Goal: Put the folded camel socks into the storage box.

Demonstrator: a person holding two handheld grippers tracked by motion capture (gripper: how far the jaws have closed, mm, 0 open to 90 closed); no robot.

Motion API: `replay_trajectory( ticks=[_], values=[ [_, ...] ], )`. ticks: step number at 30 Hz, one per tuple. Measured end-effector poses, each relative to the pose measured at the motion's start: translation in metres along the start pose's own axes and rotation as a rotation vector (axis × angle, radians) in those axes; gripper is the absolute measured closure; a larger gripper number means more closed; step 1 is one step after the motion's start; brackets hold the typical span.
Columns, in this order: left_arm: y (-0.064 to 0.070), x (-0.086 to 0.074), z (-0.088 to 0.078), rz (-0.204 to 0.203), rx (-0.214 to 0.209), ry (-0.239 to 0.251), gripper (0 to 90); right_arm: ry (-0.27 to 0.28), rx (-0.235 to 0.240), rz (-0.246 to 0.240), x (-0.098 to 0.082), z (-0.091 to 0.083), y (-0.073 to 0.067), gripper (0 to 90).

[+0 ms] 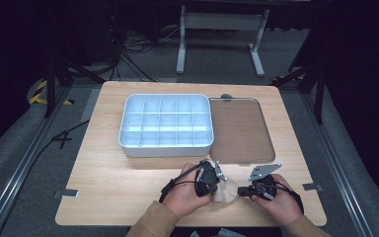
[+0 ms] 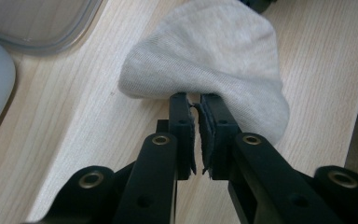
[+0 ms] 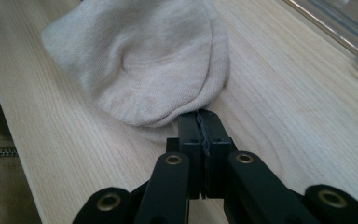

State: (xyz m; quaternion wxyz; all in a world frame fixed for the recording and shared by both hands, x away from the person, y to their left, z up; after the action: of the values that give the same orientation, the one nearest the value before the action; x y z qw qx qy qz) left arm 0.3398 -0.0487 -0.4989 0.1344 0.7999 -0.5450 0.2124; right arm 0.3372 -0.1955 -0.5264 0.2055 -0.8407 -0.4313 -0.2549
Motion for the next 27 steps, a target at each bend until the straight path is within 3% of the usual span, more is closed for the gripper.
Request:
replay_trajectory(
  ticks=[6,17,25,27],
  values=[
    [0.004,0.007,0.0,0.008,0.007,0.032,82.4,0.015,0.002,-0.02,0.004,0.005,-0.005,89.0],
    [0.009,0.014,0.006,0.002,0.011,0.035,77.3,0.028,0.002,-0.022,0.007,0.007,-0.01,88.6],
    [0.016,0.021,0.017,0.039,0.012,0.03,70.1,0.018,0.002,-0.014,0.005,0.007,-0.008,86.2],
    [0.016,0.021,0.018,0.025,0.011,0.035,68.1,0.013,0.003,-0.005,0.004,0.005,-0.007,85.5]
  ],
)
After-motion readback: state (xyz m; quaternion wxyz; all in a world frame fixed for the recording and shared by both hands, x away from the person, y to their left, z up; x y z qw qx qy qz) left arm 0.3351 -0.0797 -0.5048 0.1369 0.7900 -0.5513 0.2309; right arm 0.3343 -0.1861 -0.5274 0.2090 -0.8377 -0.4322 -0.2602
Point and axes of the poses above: each handheld gripper's, and its own axes: z roughly forward along the jaws, x roughly out of its top, y roughly to its right, the point moved 8 cm from there along z, roughly forward along the jaws, and after that the axes turned 1 degree about y, right-handed, at the moved point
